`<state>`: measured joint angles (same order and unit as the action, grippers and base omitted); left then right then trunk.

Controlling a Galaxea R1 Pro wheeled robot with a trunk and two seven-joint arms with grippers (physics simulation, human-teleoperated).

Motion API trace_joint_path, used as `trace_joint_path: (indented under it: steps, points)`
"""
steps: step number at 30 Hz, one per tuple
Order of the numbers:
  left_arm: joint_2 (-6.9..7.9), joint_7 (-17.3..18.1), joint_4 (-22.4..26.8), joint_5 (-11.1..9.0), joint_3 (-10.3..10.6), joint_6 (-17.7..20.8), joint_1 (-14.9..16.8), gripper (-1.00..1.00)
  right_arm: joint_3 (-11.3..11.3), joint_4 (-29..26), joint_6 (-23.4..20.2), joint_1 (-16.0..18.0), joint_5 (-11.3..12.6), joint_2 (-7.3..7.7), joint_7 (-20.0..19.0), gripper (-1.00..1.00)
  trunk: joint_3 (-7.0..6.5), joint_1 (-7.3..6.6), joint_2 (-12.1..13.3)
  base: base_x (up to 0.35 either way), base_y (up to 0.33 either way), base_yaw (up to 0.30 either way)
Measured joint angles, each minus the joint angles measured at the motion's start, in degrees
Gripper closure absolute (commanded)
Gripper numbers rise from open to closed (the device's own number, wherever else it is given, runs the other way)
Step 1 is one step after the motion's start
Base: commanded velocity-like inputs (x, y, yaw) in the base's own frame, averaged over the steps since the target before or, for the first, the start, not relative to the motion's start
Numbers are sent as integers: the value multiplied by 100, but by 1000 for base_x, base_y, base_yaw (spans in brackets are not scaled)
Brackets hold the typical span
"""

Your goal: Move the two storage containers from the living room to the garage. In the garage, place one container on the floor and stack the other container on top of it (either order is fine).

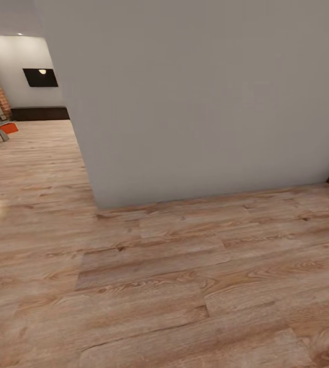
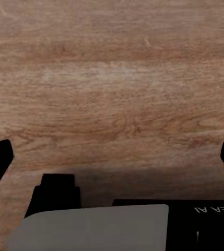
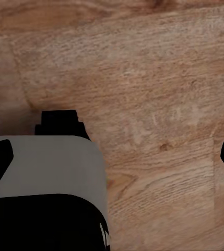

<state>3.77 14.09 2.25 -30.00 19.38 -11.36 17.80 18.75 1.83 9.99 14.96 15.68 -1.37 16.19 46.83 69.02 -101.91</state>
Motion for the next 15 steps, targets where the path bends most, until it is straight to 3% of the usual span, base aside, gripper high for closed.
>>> trace_joint_path:
  steps: [7,15]
  points:
    - [0,0,0,0,0,0,0,-100,-2,0,0,0,0,0,1,-100,0,0,0,341,116,0]
    - [0,0,1,0,0,1,-1,-100,-3,0,2,0,2,0,2,-100,0,0,0,341,22,0]
